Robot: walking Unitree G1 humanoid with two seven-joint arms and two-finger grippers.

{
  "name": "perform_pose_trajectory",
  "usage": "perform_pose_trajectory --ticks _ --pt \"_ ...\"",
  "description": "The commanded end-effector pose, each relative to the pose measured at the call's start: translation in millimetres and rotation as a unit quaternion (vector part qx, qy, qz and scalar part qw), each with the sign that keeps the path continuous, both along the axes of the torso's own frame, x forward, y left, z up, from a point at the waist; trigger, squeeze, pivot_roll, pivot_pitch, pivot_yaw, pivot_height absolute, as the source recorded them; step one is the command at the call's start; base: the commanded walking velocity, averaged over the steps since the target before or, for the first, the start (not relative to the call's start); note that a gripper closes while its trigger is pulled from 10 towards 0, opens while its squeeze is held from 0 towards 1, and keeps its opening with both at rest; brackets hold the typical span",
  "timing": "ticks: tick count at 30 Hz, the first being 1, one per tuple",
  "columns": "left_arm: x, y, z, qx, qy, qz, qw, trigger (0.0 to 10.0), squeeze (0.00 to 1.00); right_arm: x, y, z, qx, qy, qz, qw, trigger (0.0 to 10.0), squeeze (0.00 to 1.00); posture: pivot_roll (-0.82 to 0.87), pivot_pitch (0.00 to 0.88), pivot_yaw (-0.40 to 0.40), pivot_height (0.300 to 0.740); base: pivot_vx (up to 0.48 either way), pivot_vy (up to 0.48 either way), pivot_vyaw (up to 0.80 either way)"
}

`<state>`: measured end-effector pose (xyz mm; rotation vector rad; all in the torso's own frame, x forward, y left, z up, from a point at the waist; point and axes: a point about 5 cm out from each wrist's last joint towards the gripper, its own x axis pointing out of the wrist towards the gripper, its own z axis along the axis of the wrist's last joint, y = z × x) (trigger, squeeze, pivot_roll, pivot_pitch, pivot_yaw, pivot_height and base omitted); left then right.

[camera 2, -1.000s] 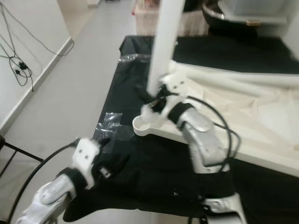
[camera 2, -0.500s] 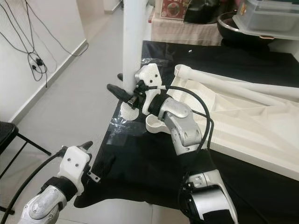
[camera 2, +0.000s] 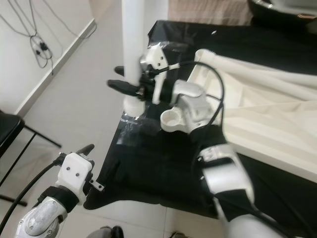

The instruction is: Building children table

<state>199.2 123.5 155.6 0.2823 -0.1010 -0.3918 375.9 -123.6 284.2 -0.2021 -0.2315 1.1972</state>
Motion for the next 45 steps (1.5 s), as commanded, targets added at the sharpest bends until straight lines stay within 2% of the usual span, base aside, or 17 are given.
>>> perform_pose_trajectory --ticks 1,6,11,19,24,35,39,45 --pt "-3.5 0.5 -1.2 0.008 0.008 -0.005 1.0 10.0 0.0 -0.9 -2.6 6.6 0.005 -0.012 0.012 1.0 10.0 0.0 0.13 0.313 0.03 0.74 0.0 0.0 0.0" --pt "-7.6 -0.2 0.2 0.006 0.01 -0.011 1.0 10.0 0.0 1.2 -26.2 12.0 -0.018 -0.016 0.002 1.0 10.0 0.0 0.12 0.327 0.033 0.74 0.0 0.0 0.0" --pt "-9.0 -2.1 0.7 0.007 0.01 -0.011 1.0 10.0 0.0 0.2 -40.7 19.4 -0.007 -0.015 0.01 1.0 10.0 0.0 0.11 0.331 0.029 0.74 0.0 0.0 0.0" --pt "-9.8 -2.9 1.3 0.008 0.008 -0.012 1.0 10.0 0.0 -2.3 -48.1 21.9 -0.01 -0.016 0.026 0.999 10.0 0.0 0.11 0.33 0.026 0.74 0.0 0.0 0.0" --pt "-10.3 -2.6 2.0 0.008 0.007 -0.01 1.0 10.0 0.0 -3.8 -50.7 16.3 -0.029 -0.008 0.043 0.999 10.0 0.0 0.11 0.332 0.026 0.74 0.0 0.0 0.0" --pt "-12.6 -1.2 2.9 0.01 0.008 -0.01 1.0 10.0 0.0 -2.6 -65.7 15.1 -0.027 -0.009 0.009 1.0 10.0 0.0 0.12 0.341 0.034 0.74 0.0 0.0 0.0" --pt "-14.2 -0.6 3.6 0.011 0.009 -0.012 1.0 10.0 0.0 -2.7 -76.6 17.0 -0.021 -0.013 -0.014 1.0 10.0 0.0 0.12 0.348 0.041 0.74 0.0 0.0 0.0" --pt "-15.2 -0.3 4.4 0.013 0.009 -0.014 1.0 10.0 0.0 -3.9 -79.6 17.3 -0.022 -0.015 -0.014 1.0 10.0 0.0 0.12 0.351 0.045 0.74 0.0 0.0 0.0"
